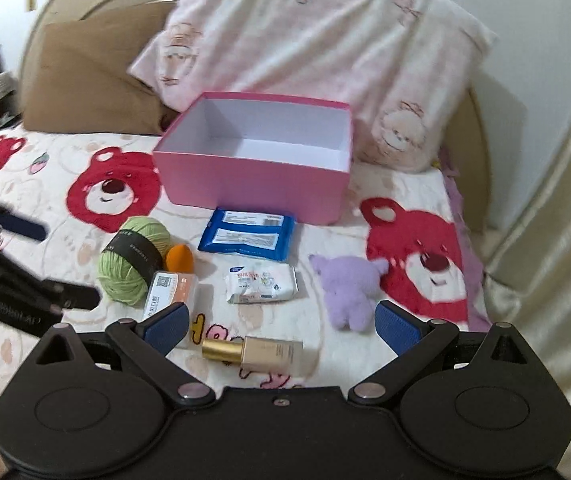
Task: Organize objects
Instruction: 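Move the left tool to the gold-capped bottle and close on it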
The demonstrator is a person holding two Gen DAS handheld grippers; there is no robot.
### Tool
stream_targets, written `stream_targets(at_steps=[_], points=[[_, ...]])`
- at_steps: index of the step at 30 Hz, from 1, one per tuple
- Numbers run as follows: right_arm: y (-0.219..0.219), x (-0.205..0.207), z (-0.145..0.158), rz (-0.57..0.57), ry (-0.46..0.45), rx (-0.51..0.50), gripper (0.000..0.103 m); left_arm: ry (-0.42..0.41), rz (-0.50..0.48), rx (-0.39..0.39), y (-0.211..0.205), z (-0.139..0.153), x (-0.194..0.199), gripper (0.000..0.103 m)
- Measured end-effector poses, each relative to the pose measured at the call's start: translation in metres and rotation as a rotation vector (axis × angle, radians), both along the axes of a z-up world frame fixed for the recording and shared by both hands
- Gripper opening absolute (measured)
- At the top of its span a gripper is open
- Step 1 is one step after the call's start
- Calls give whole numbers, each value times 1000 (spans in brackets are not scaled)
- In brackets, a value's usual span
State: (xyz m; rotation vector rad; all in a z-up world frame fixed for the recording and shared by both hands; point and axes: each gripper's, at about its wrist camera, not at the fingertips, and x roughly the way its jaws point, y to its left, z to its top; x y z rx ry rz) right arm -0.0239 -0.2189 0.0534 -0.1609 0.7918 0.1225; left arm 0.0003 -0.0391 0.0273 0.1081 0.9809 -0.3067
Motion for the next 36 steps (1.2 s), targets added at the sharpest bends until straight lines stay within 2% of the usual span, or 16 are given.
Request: stream_targets(at_steps=[2,5,7,9,11,13,15,17,19,22,23,24,27,29,34,36], points=[[-6,4,-10,3,-31,-15,101,1,5,-58,-5,-7,7,97],[-15,10,-25,48,-34,14,100,15,6,-77,-14,-20,17,96],[-16,14,-39,115,-16,-1,100,35,9,-78,-19,-30,26,93],[-14,18,-54,171,30,-21,98,62,0,-84,-24,-39,33,84],[-11,19,-67,210,62,-16,97,82,-20,-108,-30,-49,40,78],[-7,23,-83,226,110,-7,97,108,-68,-140,-39,-59,46,70],[-7,29,-101,212,157,5,88,128,-113,-163,-50,-68,51,66],[-9,36,-117,174,212,35,86,124,-153,-159,-63,-76,55,60],[-14,42,-133,122,281,106,82,102,-197,-134,-76,-83,56,55],[-21,47,-146,91,357,200,66,107,-234,-117,-90,-95,63,42],[-21,46,-147,95,359,211,56,124,-242,-116,-93,-99,67,36],[-21,45,-149,97,365,218,48,146,-249,-126,-94,-104,71,34],[-23,51,-154,87,382,251,41,210,-279,-192,-97,-116,79,32],[-23,56,-160,83,386,256,39,229,-263,-204,-97,-120,82,33],[-26,58,-161,72,366,270,39,351,-170,-298,-87,-127,95,33],[-25,58,-157,80,343,268,39,361,-147,-308,-85,-130,96,36]])
